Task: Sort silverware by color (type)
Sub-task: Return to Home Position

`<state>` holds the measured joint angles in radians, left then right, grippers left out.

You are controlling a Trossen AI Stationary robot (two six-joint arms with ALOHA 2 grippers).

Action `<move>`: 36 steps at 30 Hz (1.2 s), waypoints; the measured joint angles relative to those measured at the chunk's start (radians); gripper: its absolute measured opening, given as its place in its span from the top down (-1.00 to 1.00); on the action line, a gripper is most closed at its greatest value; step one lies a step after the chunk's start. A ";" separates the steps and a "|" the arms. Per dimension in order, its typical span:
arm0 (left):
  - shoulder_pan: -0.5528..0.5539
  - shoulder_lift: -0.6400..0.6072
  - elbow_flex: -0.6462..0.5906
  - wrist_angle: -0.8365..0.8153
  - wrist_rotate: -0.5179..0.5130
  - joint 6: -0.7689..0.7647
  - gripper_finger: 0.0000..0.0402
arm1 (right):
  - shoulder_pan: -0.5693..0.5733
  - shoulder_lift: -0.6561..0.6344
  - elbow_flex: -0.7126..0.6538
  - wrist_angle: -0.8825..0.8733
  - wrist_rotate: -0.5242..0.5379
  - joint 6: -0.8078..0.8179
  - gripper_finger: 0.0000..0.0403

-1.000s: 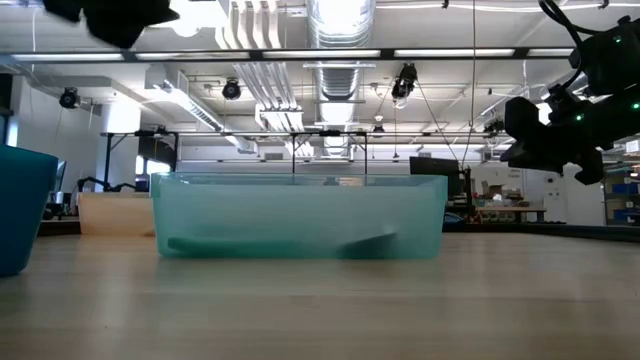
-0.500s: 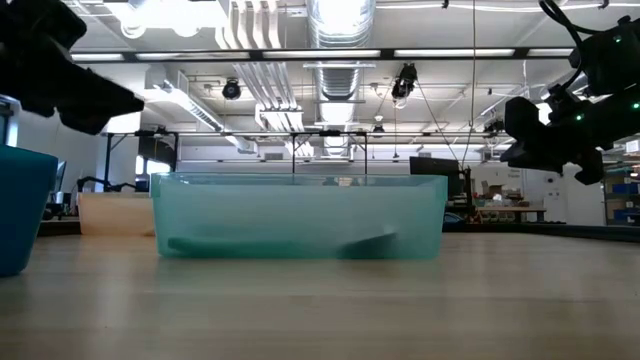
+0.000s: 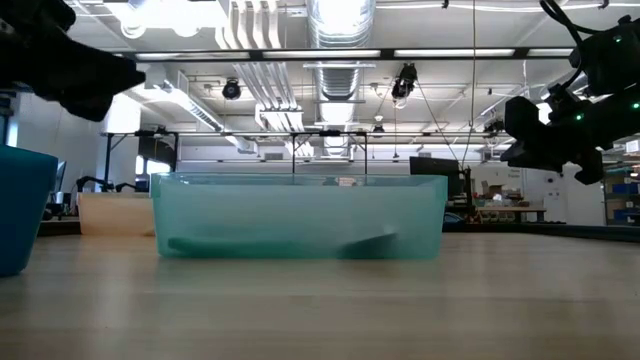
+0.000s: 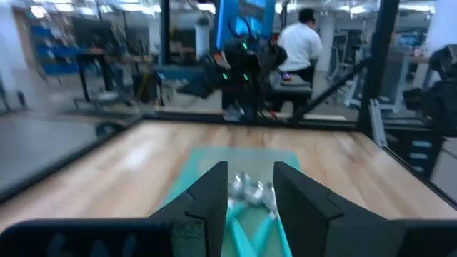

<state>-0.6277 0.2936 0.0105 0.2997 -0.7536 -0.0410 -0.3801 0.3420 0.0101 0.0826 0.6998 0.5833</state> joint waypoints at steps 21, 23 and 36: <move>0.422 -0.134 -0.001 -0.123 0.004 -0.017 0.51 | 0.000 0.000 0.000 0.001 0.000 0.000 0.62; 0.449 -0.149 -0.001 -0.187 0.004 -0.057 0.51 | 0.000 0.000 0.000 0.001 0.000 0.000 0.63; 0.494 -0.294 -0.002 -0.220 0.007 -0.103 0.51 | 0.000 0.000 0.000 0.001 0.000 0.000 0.62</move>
<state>-0.1341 -0.0008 0.0090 0.0798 -0.7470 -0.1442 -0.3798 0.3416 0.0101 0.0837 0.6998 0.5833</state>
